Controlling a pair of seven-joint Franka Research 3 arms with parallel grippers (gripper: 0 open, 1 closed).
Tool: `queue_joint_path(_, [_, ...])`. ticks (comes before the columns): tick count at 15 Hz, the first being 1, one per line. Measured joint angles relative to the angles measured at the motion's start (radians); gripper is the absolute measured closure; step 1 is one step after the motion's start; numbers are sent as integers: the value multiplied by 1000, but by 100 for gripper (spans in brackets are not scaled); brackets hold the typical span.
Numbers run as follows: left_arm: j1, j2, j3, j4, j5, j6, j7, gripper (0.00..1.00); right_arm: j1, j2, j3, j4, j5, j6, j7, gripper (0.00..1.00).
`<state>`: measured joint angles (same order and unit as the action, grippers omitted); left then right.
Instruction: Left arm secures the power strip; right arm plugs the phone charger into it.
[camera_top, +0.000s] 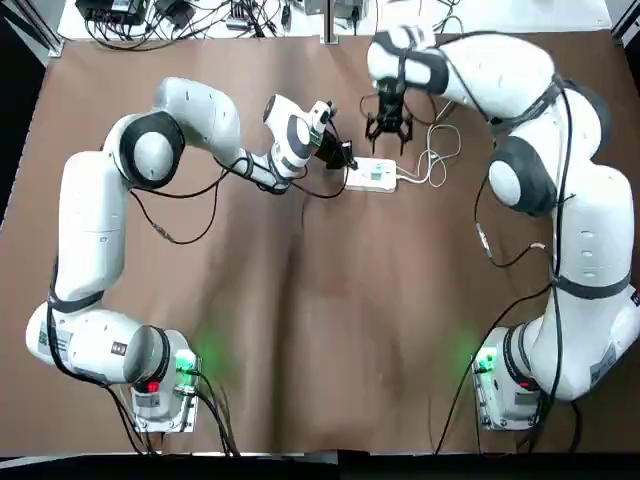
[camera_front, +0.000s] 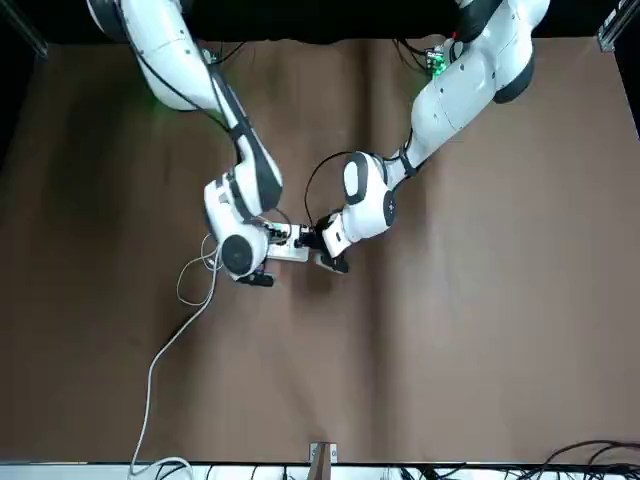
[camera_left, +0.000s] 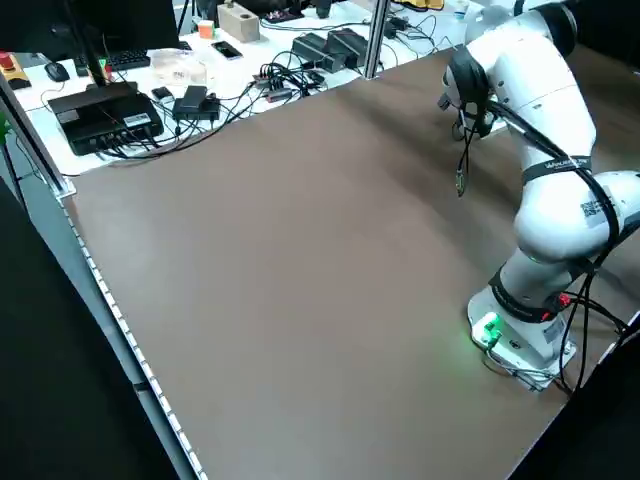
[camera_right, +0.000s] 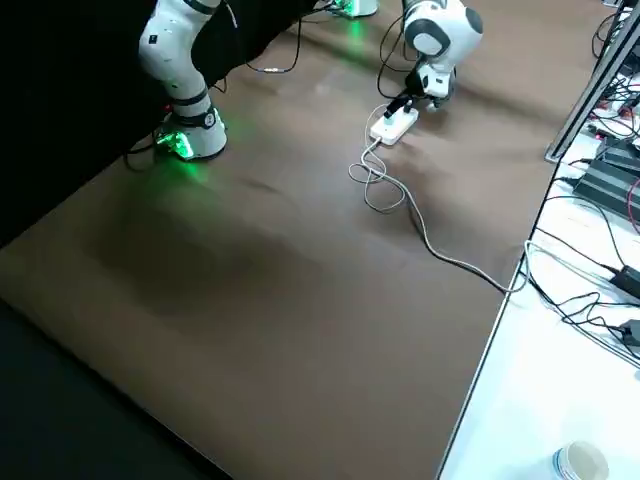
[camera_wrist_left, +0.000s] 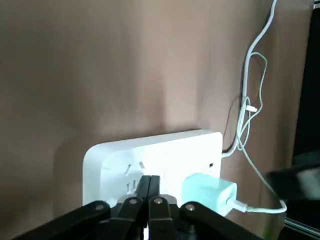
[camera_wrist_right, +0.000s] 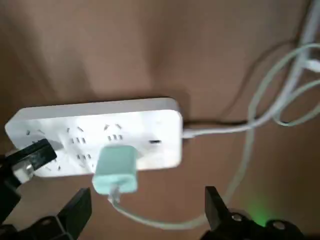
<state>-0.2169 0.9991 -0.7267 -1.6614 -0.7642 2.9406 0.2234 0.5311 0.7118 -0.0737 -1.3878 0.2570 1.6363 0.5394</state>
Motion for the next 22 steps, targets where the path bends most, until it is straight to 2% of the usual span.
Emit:
queue_joint_path(4, [0, 0, 0, 1, 0, 0, 0, 96, -138, -3, -4, 118, 0, -138, -39, 0])
queue_joint_path(10, [-10, 4, 15, 44, 0, 14, -7, 97, -395, -16, -7, 286, 0, -246, -316, 0])
queue_joint_path(13, [-14, 3, 15, 64, 0, 14, -26, 98, -496, -44, -7, 315, 1, -253, -443, 0])
queue_joint_path(15, [-14, -13, 14, 74, 0, 10, -40, 98, -547, -119, -7, 334, 1, -254, -474, 0])
queue_joint_path(17, [-8, -38, 22, 78, 0, -41, -44, 99, -578, -196, -9, 339, 1, -258, -474, 0])
queue_joint_path(20, [-7, -101, 97, 89, 5, -201, -45, 99, -602, -295, -10, 340, -11, -273, -474, 0])
queue_joint_path(22, [-2, -144, 156, 99, 59, -323, -68, 99, -589, -346, -3, 325, -102, -283, -474, 0])
